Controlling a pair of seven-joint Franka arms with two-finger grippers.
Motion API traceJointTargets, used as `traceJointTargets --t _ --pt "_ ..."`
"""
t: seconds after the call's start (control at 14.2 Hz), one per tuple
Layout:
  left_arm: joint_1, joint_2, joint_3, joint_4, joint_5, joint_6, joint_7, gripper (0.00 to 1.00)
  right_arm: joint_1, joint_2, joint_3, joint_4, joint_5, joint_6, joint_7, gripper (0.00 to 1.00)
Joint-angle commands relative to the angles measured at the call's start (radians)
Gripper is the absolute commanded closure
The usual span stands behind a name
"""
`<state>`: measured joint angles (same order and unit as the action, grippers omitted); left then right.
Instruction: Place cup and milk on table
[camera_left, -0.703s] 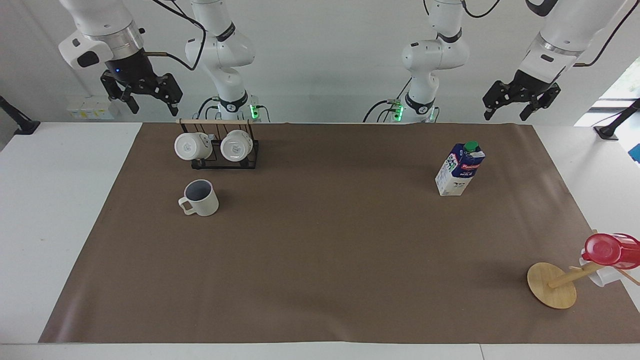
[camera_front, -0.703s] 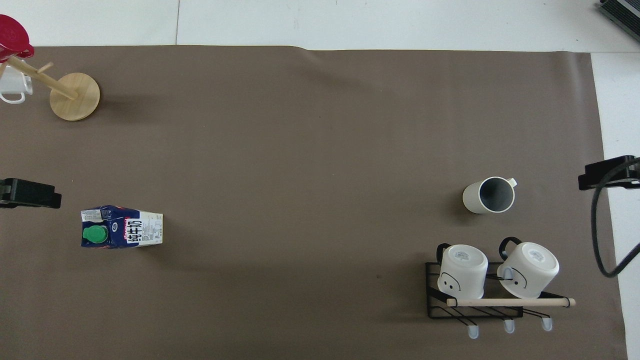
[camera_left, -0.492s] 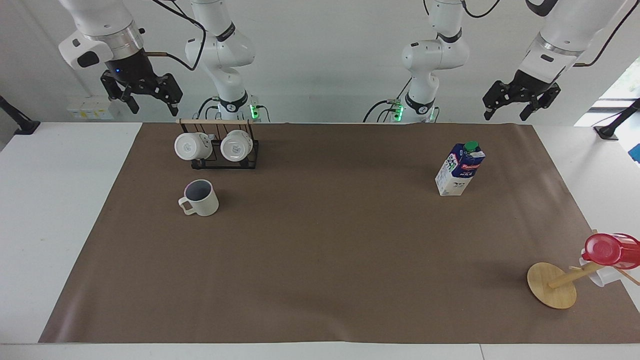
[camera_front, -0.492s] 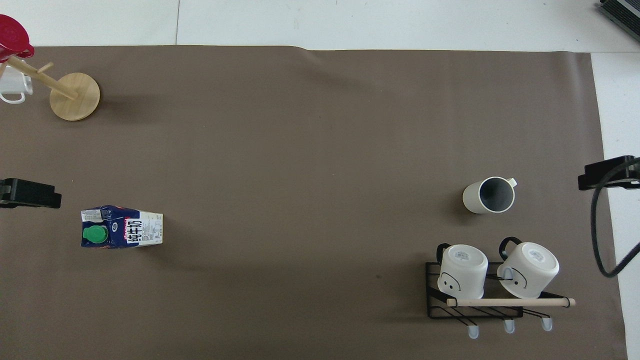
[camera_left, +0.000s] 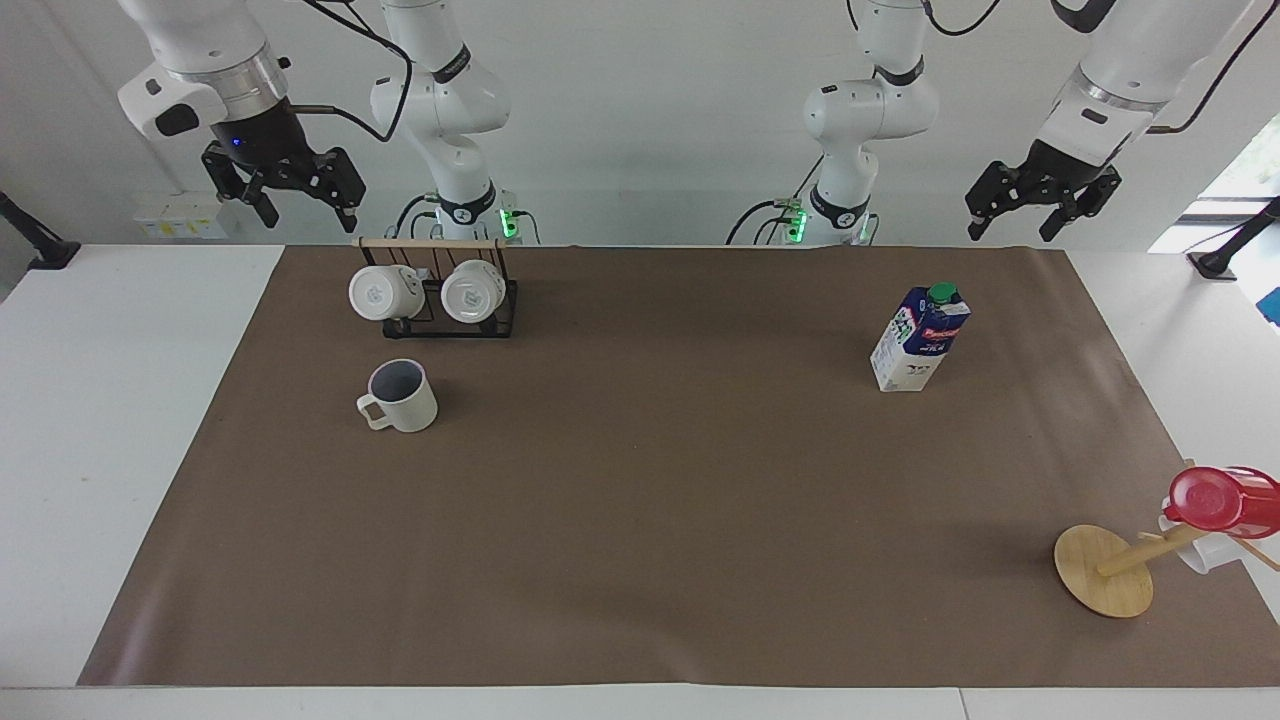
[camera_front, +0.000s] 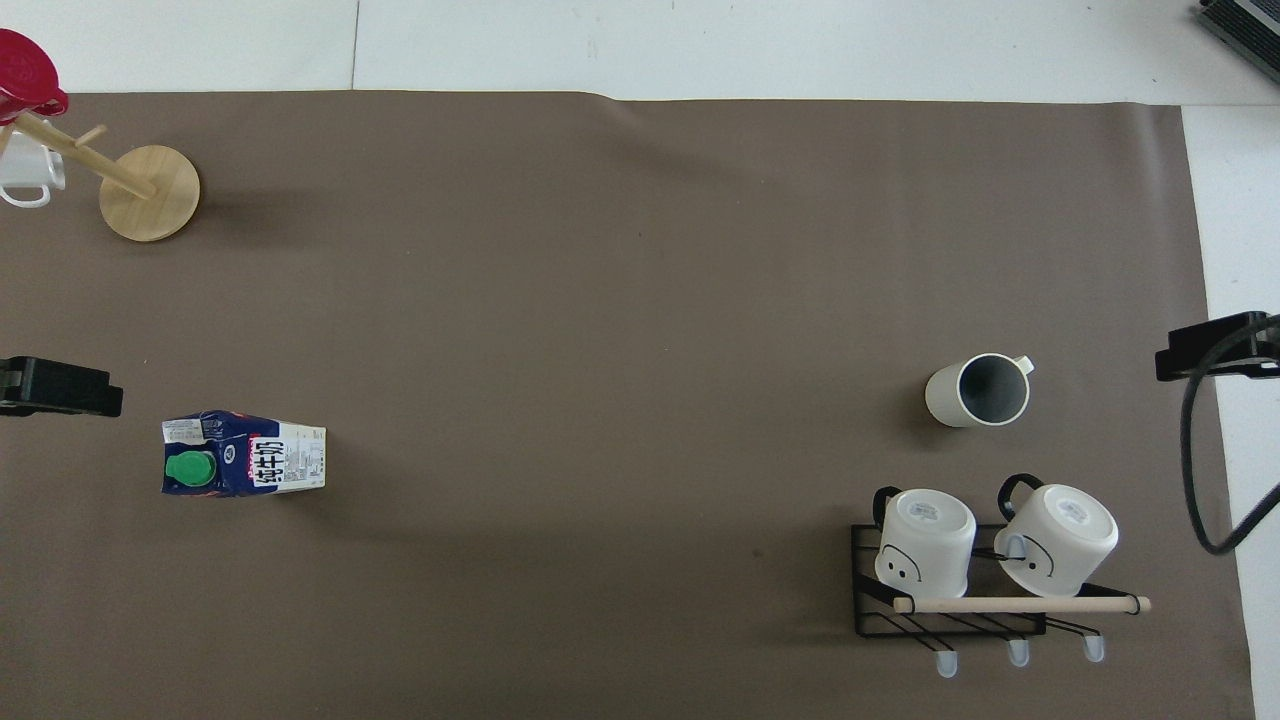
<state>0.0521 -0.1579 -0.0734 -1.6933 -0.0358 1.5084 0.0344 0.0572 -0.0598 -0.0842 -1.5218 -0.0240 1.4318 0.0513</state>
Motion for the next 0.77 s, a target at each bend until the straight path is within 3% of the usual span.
traceJointTargets --t 0.0,0.7 --pt "0.018 0.006 -0.008 0.026 -0.012 -0.028 0.007 0.0 -0.011 -0.029 0.004 -0.038 0.016 0.022 0.016 0.0" --pt "0.018 0.006 -0.008 0.026 -0.012 -0.028 0.007 0.0 -0.011 -0.029 0.004 -0.052 0.016 0.022 0.016 0.0"
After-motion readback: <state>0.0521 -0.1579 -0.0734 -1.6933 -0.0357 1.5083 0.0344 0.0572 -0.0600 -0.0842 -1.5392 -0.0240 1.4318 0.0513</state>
